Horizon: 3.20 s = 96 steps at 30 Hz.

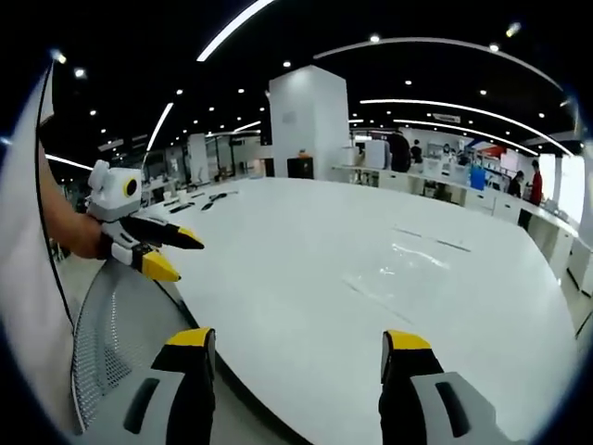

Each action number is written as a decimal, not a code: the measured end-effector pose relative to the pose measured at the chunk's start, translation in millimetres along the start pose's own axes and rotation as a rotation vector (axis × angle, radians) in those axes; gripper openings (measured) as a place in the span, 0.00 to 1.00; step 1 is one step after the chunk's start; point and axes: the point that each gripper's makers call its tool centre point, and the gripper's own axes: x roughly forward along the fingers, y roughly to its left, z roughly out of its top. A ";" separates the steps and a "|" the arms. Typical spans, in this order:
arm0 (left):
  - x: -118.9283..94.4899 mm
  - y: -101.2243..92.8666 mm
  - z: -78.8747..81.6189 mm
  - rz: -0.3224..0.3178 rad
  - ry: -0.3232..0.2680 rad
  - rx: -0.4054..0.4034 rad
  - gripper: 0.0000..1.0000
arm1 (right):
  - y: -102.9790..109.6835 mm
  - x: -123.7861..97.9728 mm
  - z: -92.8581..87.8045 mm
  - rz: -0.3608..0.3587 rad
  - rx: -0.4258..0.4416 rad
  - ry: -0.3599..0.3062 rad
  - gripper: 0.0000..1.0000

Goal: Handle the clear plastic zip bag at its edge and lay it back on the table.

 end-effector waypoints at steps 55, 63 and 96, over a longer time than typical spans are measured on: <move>-1.3 7.6 -7.6 0.006 0.000 0.005 0.54 | 6.1 0.6 1.3 0.011 -0.027 -0.005 0.70; -4.7 12.0 0.1 0.026 -0.043 -0.004 0.54 | 9.6 2.6 -1.4 0.028 -0.033 0.015 0.70; -5.2 9.9 1.9 0.027 -0.049 0.007 0.54 | 8.0 0.7 3.0 0.030 -0.025 -0.004 0.70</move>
